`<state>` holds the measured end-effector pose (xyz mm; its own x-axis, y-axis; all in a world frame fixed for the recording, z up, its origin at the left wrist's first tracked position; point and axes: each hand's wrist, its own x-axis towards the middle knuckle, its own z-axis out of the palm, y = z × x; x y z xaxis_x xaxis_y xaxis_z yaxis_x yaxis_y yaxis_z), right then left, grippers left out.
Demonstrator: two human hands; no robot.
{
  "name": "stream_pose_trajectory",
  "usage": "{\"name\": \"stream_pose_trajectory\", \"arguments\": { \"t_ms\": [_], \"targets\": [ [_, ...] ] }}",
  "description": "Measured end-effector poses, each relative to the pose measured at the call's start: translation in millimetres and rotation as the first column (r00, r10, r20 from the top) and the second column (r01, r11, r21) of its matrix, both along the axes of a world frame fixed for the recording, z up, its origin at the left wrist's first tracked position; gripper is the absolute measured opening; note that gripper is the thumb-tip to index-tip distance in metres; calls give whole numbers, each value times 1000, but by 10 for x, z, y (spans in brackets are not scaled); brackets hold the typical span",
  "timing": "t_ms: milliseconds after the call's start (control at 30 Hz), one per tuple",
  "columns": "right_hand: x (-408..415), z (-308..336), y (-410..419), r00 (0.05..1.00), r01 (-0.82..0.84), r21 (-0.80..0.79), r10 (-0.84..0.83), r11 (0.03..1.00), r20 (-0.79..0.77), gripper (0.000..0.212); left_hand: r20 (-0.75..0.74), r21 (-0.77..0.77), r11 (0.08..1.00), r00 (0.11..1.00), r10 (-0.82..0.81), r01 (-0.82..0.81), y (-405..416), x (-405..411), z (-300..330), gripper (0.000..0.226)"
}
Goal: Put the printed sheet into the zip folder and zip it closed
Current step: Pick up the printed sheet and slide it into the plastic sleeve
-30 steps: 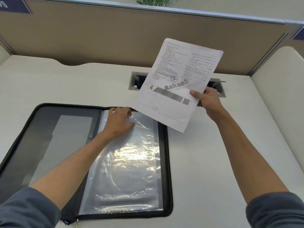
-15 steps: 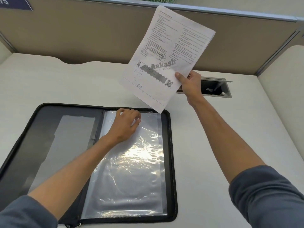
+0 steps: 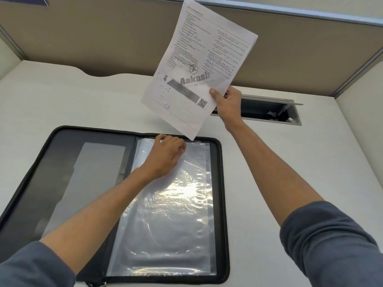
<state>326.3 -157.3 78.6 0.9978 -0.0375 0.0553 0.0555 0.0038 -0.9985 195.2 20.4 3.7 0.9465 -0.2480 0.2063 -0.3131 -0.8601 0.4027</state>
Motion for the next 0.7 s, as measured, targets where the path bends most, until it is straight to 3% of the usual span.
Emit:
{"name": "stream_pose_trajectory", "arguments": {
  "t_ms": [367, 700],
  "targets": [
    [27, -148, 59, 996, -82, -135, 80, 987, -26, 25, -14, -21, 1000, 1000, -16, 15, 12, 48, 27, 10],
    [40, -167, -21, 988, -155, -246, 153, 957, -29, 27, -126, 4, 999, 991, -43, 44, 86, 152, 116, 16]
  ]
}}
